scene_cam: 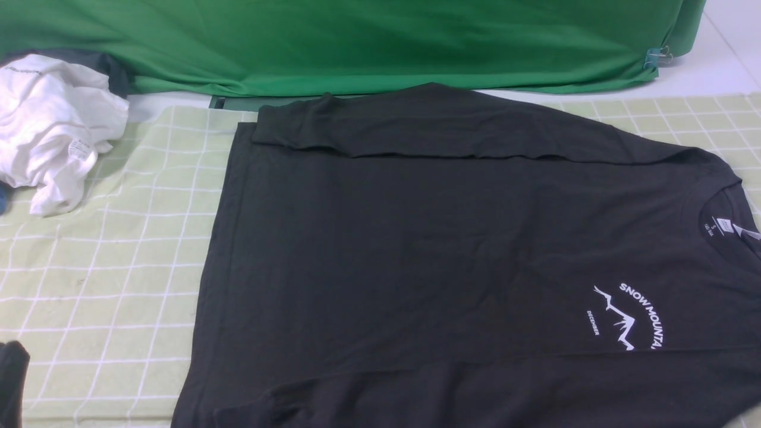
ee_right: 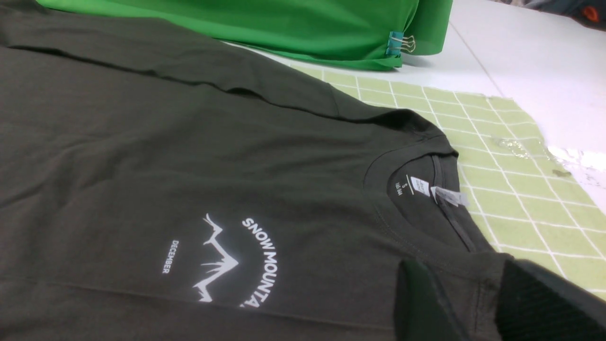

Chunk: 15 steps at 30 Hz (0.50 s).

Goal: Fold a long-sleeved shirt over a green coffee tablecloth.
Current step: 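Grasp the left edge of the dark T-shirt lying flat on the table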

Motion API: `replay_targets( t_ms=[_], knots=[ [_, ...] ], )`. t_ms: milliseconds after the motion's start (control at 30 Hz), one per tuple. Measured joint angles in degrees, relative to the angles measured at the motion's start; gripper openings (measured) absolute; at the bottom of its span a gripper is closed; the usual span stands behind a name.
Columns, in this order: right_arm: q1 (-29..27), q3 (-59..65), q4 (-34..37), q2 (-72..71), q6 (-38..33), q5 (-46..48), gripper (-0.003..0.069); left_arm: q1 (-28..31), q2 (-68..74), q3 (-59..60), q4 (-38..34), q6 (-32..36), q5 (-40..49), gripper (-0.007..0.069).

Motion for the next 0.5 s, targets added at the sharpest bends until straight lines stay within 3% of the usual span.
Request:
replay_targets(
  t_ms=[100, 133, 233, 300, 500],
  knots=[
    [0.00, 0.05, 1.39, 0.00, 2.24, -2.22, 0.0244, 0.00, 0.00, 0.00, -9.14, -6.65, -2.87, 0.0035],
    [0.00, 0.05, 5.99, 0.00, 8.57, -4.29, 0.0244, 0.00, 0.00, 0.00, -19.23, -13.81, -4.83, 0.0035],
    [0.00, 0.05, 12.47, 0.00, 19.90, -7.32, 0.0244, 0.00, 0.00, 0.00, -29.94, -24.56, -5.77, 0.0035],
    [0.00, 0.05, 14.63, 0.00, 28.28, -8.83, 0.0244, 0.00, -0.02, 0.00, -31.31, -27.62, -6.02, 0.0035],
    [0.00, 0.05, 15.73, 0.00, 33.29, -11.16, 0.0244, 0.00, 0.00, 0.00, -22.36, -28.65, -6.51, 0.0035]
  ],
)
